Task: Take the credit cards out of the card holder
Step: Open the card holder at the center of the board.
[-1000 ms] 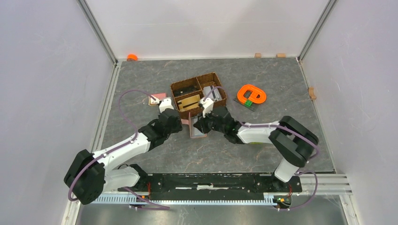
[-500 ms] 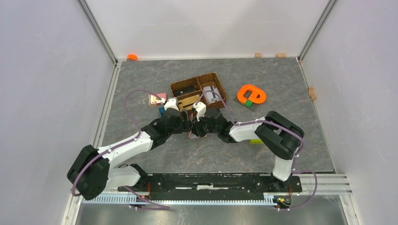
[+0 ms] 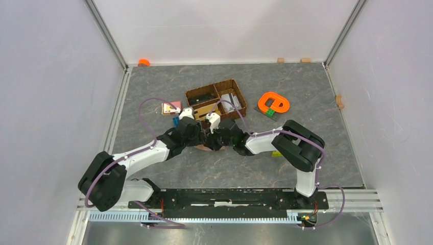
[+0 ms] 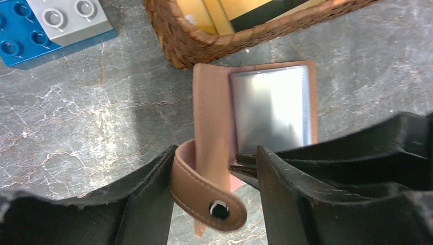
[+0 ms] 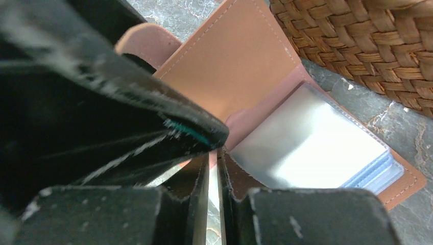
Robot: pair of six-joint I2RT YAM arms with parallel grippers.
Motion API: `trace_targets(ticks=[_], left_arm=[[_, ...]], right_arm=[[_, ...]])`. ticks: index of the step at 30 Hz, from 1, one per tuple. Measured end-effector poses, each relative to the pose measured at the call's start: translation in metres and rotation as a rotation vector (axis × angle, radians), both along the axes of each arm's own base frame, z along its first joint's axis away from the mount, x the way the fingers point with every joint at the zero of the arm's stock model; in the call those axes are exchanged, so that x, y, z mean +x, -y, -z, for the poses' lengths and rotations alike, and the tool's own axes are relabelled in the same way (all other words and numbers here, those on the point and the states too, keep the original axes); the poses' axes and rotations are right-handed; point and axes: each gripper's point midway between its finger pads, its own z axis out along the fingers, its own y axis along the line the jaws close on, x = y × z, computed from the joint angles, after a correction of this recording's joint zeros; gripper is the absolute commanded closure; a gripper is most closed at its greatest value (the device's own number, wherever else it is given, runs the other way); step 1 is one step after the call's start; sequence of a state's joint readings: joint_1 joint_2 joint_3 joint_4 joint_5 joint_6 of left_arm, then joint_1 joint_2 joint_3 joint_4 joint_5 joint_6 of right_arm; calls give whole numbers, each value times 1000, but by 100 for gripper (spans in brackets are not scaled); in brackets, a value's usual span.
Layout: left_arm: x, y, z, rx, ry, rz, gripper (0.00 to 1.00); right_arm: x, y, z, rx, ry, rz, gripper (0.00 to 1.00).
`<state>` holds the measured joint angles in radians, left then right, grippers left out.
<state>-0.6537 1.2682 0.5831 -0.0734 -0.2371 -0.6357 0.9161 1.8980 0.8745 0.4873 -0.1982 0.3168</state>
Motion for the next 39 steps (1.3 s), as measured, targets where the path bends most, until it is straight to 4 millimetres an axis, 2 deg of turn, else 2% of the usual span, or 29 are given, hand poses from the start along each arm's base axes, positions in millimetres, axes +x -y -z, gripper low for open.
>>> trace_targets(ticks=[4, 6, 8, 11, 14, 15, 19, 22, 26, 30, 34, 36, 39], left_arm=[[2, -6, 12, -1, -48, -14, 36], [4, -11, 15, -16, -67, -25, 42], [6, -13, 15, -41, -80, -37, 55], [10, -11, 12, -89, -78, -40, 80], [9, -5, 9, -129, -62, -20, 98], [8, -3, 7, -140, -58, -13, 98], [7, 4, 3, -174, -50, 14, 98], [6, 13, -2, -215, -45, 55, 98], [1, 27, -8, -284, -34, 127, 98], [-8, 37, -24, -357, 13, 195, 98], [-18, 44, -52, -455, 119, 263, 98], [-23, 47, -68, -509, 181, 296, 98], [-29, 51, -85, -571, 244, 337, 98]], right_arm=[[-2, 3, -3, -1, 6, 7, 86], [-3, 7, -8, 1, 15, 16, 85], [-2, 8, -11, 4, 21, 20, 86], [-1, 13, -18, 6, 32, 38, 84], [-1, 25, -29, 12, 43, 58, 79], [0, 31, -35, 18, 50, 71, 73], [14, 58, -62, 59, 75, 154, 36], [30, 81, -75, 87, 69, 238, 24], [39, 107, -71, 93, 13, 312, 2], [30, 127, -60, 91, -41, 343, 2], [18, 145, -57, 149, -82, 353, 2], [10, 151, -56, 190, -104, 347, 2], [-4, 148, -53, 237, -144, 301, 2]])
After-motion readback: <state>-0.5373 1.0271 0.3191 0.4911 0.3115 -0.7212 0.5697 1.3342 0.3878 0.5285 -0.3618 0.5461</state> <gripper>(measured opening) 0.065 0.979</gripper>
